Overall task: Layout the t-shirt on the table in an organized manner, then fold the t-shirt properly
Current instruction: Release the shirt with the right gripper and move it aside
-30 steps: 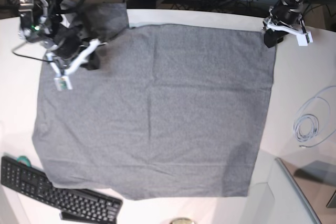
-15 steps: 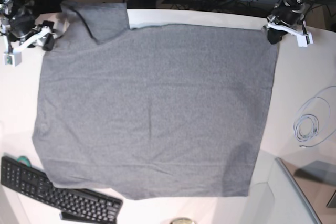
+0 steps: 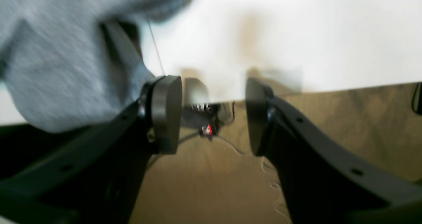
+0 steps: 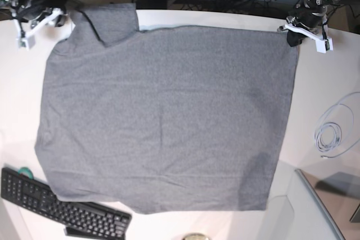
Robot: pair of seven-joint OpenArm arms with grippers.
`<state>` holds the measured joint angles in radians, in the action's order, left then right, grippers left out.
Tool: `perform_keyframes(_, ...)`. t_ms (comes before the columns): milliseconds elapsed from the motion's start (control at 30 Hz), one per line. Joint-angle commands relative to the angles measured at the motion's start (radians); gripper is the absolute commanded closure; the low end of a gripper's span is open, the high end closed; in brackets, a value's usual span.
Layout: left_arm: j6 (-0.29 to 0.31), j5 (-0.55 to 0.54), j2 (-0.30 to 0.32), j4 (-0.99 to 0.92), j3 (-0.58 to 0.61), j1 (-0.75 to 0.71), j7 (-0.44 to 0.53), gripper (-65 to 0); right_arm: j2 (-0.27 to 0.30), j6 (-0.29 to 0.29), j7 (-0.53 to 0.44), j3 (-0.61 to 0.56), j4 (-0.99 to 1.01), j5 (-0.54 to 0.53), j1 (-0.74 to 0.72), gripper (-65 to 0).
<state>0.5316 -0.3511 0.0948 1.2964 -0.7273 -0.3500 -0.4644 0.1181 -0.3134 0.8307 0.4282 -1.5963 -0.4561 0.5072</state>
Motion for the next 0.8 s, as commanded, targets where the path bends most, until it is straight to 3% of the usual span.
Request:
perform_keyframes(0, 0.006, -0.01, 0.012, 0.016, -0.004, -0.001, 0.016, 0.0, 0.015, -0.007, -0.015, -0.021, -0.016, -0.014, 0.003, -28.7)
perform_keyframes(133, 0.006, -0.007, 0.013, 0.016, -0.004, -0.001, 0.016, 0.0, 0.013, -0.007, -0.017, -0.09, -0.016, -0.014, 0.003, -28.7)
perform_keyframes(333, 0.006, -0.006, 0.015, 0.013, -0.005, -0.001, 0.017, 0.0, 0.012, -0.005, -0.018, -0.099, -0.016, -0.014, 0.003, -26.7)
perform_keyframes(367, 0.006, -0.006, 0.015, 0.013, -0.005, -0.001, 0.017, 0.0, 0.012, -0.005, -0.015, -0.099, -0.016, -0.014, 0.003, -23.4)
perform_keyframes(500, 0.006, -0.007, 0.015, 0.013, -0.005, -0.001, 0.019, 0.0, 0.013, -0.005, -0.011, -0.101, -0.017, -0.019, 0.024, 0.0)
perform_keyframes(567, 0.006, -0.007, 0.015, 0.013, -0.005, -0.001, 0.019, 0.0, 0.012, -0.005, -0.011, -0.101, -0.022, -0.02, 0.032, -0.8)
perform_keyframes(767, 0.006, -0.004, 0.018, 0.015, -0.008, -0.001, 0.019, 0.0, -0.025, -0.007, -0.017, -0.032, -0.128, -0.023, 0.064, -26.9)
